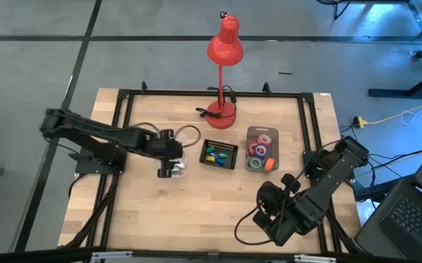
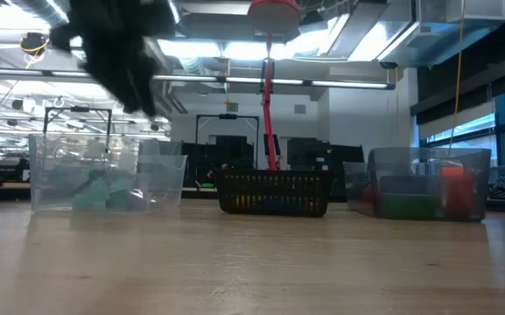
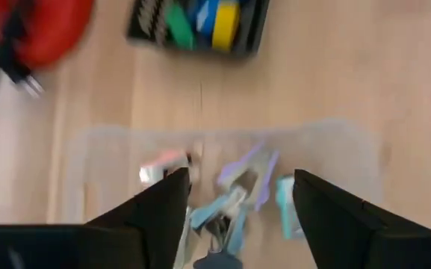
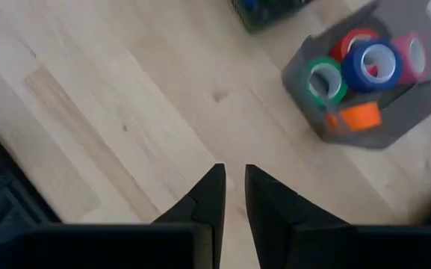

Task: Pick and place Stapler, Stapler remover, tape
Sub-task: Return to Home Position

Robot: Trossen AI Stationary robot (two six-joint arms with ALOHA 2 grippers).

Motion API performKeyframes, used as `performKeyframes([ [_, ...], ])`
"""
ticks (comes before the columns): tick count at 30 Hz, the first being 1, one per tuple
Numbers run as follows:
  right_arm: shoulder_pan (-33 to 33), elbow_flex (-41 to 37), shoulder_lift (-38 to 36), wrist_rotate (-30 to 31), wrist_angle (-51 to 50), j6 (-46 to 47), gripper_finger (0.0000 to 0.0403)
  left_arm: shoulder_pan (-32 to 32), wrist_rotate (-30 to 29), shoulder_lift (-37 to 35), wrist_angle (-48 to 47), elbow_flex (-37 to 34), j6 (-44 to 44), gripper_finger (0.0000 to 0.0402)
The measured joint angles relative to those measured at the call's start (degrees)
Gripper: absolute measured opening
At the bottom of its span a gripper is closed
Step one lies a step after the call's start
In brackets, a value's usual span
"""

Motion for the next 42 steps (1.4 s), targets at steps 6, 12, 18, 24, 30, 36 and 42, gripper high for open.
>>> performKeyframes([
  [6, -0.42, 0.0, 0.0, 7.17, 0.02, -5.96, 0.0054, -5.19, 0.02, -14.51, 4.21, 0.01, 0.55, 0.0242],
  [12, -2.42, 0.0, 0.0, 11.44, 0.46, -9.61, 0.0055, -10.98, -0.01, -26.79, 8.49, 0.03, 2.62, 0.0239],
  [18, -4.75, 0.0, 0.02, 11.44, 0.63, -9.76, 0.0055, -13.35, -0.35, -35.53, 8.71, 0.03, 2.74, 0.0243],
  [24, -6.73, 0.0, 0.02, 11.44, 0.61, -9.76, 0.0055, -13.34, -0.35, -40.41, 8.69, 0.03, 2.74, 0.0238],
  [30, -7.28, 0.0, 0.02, 11.41, 0.85, -9.76, 0.0055, -13.32, -0.35, -42.65, 8.66, 0.03, 2.74, 0.0238],
  [36, -7.23, 0.0, 0.02, 11.37, 3.11, -9.76, 0.0055, -13.32, -0.33, -42.76, 8.62, 0.03, 2.74, 0.0238],
  [42, -7.23, 0.0, 0.02, 11.27, 6.77, -9.78, 0.0055, -13.32, -0.32, -42.63, 8.59, 0.03, 2.74, 0.0237],
])
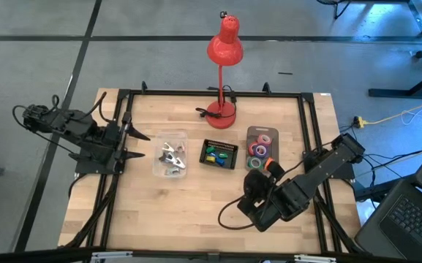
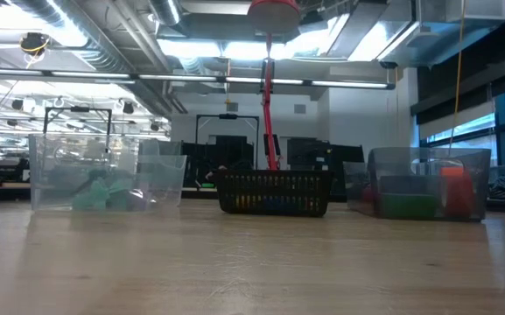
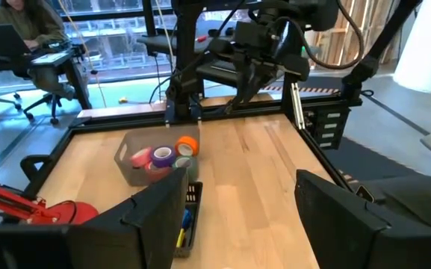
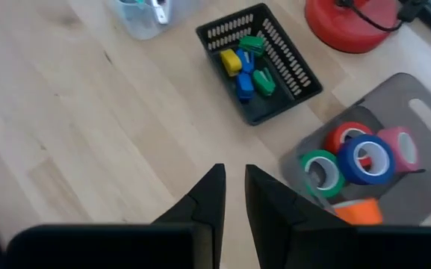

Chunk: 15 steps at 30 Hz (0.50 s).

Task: Pick and place Stapler, Stapler remover, tape
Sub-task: Return to Home Position

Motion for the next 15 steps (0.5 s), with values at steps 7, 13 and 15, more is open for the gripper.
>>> performKeyframes([
  [7, 0.0, 0.0, 0.0, -0.05, 4.59, 0.0, 0.0055, 0.0, 0.01, -0.61, 1.53, -1.07, 0.0, 0.0238],
  [13, 0.0, 0.0, 0.02, -0.05, 8.04, 0.0, 0.0055, 0.76, 1.61, -8.91, 11.49, -12.71, 5.49, 0.0236],
  [15, 0.0, 0.0, 0.01, -0.05, 8.89, 0.0, 0.0055, 2.18, 1.52, -12.19, 20.8, -18.5, 8.45, 0.0236],
])
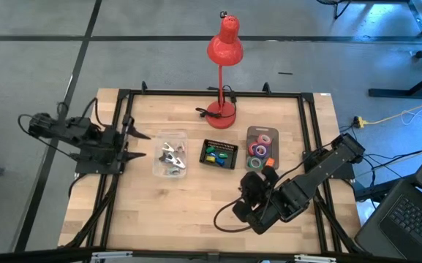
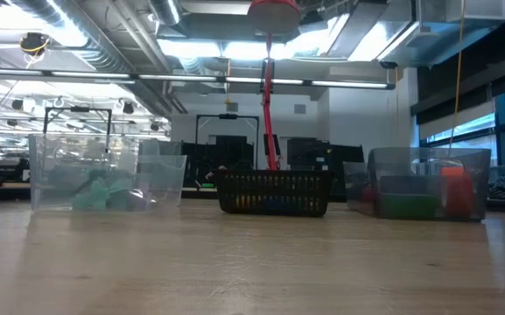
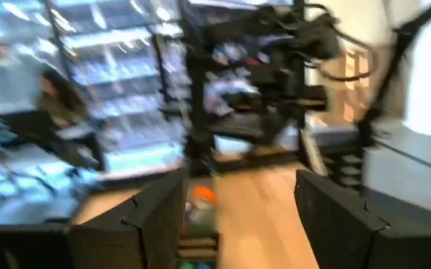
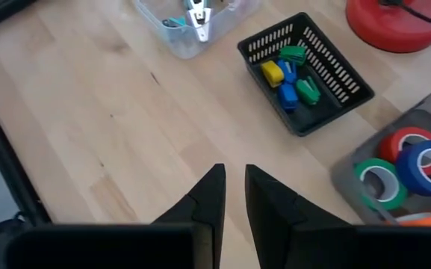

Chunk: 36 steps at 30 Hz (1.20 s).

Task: Pick and place Stapler, Stapler remover, tape
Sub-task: Return to Home Position

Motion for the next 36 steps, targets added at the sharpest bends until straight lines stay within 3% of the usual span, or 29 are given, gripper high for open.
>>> performKeyframes([
  [4, 0.0, -0.02, 0.01, 0.0, 1.53, 0.0, 0.0055, 3.64, -1.81, -4.54, 14.74, -11.1, 3.44, 0.0239],
  [11, 0.0, -0.02, 0.01, 0.01, 2.39, 0.0, 0.0055, 9.74, 3.6, -9.97, 19.81, -22.74, -1.53, 0.0239],
  [20, 0.0, -0.02, 0.01, 0.0, 3.05, 0.0, 0.0055, 17.88, 11.27, -17.23, 17.25, -27.01, -4.56, 0.0239],
  [28, 0.0, -0.02, 0.01, 0.0, 3.47, 0.0, 0.0055, 21.24, 22.51, -19.9, 12.74, -28.11, -6.85, 0.024],
  [32, 0.0, -0.02, 0.01, 0.0, 3.48, 0.0, 0.0055, 21.23, 23.6, -19.9, 16.85, -33.92, -5.17, 0.024],
  [36, 0.0, -0.02, 0.01, 0.0, 3.85, 0.0, 0.0055, 21.1, 22.78, -19.85, 16.4, -34.39, -5.52, 0.024],
])
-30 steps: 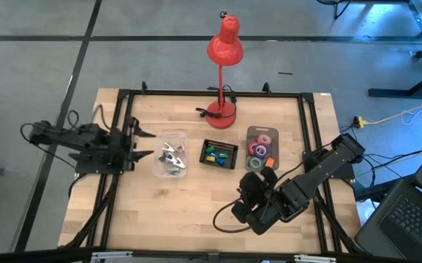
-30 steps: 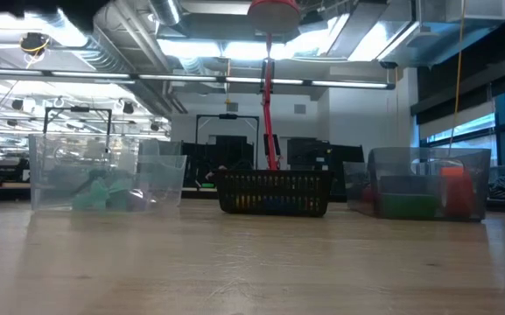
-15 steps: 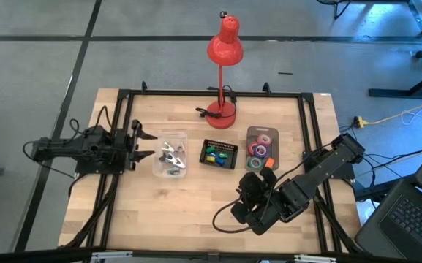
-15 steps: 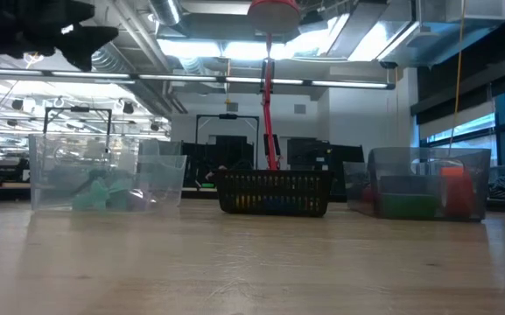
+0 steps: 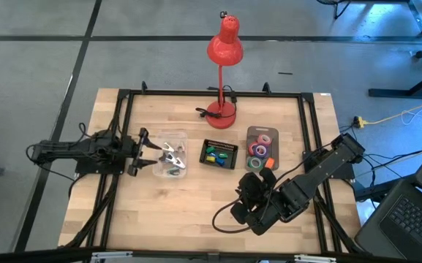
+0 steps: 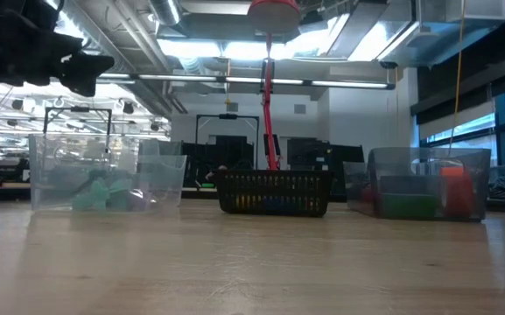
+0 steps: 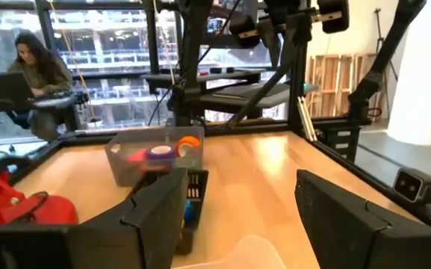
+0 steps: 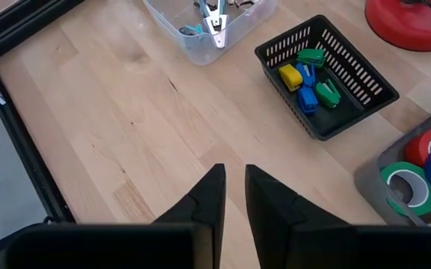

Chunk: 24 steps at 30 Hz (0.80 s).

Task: Pick and place Stapler, Stapler remover, tape
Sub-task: Return to Home Position

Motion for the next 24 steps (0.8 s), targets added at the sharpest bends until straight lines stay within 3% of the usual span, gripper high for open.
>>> performKeyframes([
  [24, 0.0, 0.0, 0.0, 0.0, 0.21, 0.0, 0.0055, 0.0, -0.48, -0.09, -0.05, 0.0, 0.05, 0.024],
])
